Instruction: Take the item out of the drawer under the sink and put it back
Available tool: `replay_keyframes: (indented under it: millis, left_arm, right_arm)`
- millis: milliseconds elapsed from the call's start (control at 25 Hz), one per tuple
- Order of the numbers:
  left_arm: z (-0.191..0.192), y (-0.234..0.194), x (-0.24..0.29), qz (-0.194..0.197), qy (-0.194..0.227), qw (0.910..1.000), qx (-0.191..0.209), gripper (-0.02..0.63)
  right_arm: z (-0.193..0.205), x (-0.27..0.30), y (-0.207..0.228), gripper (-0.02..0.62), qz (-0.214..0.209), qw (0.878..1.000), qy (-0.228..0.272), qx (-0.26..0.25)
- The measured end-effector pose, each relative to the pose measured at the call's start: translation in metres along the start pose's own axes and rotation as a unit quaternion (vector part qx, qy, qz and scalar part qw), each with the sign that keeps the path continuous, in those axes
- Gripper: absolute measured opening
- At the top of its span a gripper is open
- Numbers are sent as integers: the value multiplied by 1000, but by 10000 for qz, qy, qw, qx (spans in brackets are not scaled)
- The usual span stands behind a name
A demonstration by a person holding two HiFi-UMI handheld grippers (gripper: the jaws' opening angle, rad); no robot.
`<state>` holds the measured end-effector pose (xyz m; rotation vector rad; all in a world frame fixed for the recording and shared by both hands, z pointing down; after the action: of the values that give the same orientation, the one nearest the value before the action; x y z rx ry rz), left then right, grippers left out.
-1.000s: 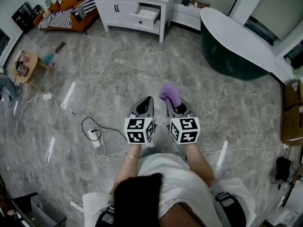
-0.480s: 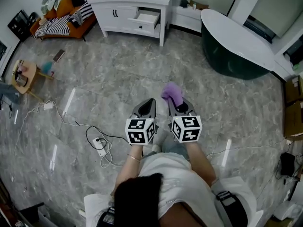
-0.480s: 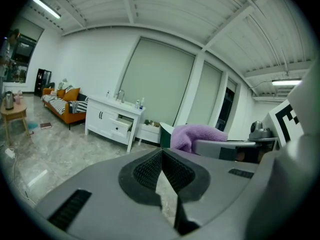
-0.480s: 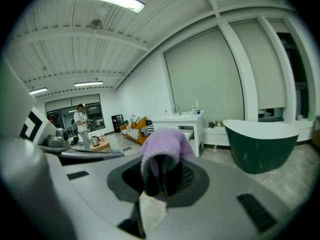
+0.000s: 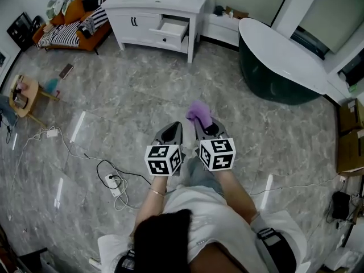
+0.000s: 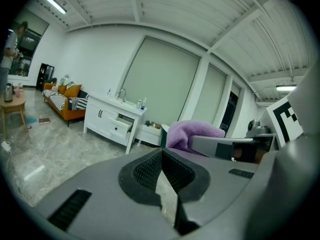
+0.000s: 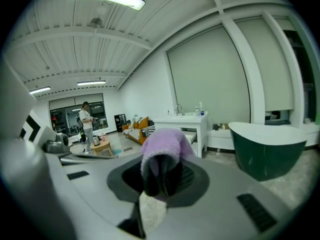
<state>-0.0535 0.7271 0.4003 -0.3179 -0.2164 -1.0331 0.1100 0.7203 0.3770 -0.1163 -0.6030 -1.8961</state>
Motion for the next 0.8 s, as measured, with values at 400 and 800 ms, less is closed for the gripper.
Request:
replay_keyframes:
  millis: [400, 800]
  left_arm:
    - [-43, -16, 92, -279, -12, 9996, -64, 5]
    - [-70, -24, 171, -470, -60, 9988, -95, 5]
  right_arm:
    - [-54, 72, 56, 78, -161, 9997, -175, -44]
    - [-95, 131, 113, 78, -239, 9991, -338, -34]
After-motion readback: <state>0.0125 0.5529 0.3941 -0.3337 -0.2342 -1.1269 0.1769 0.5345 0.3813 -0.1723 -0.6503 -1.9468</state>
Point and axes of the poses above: the fingertips, and each gripper's own axes: x forward along the fingers, y to its right, z out of its underside, the point moved 10 cm from there along -x, backward along the fingers, and after that the axes turned 13 degrees about x, right-handed, at the moved point
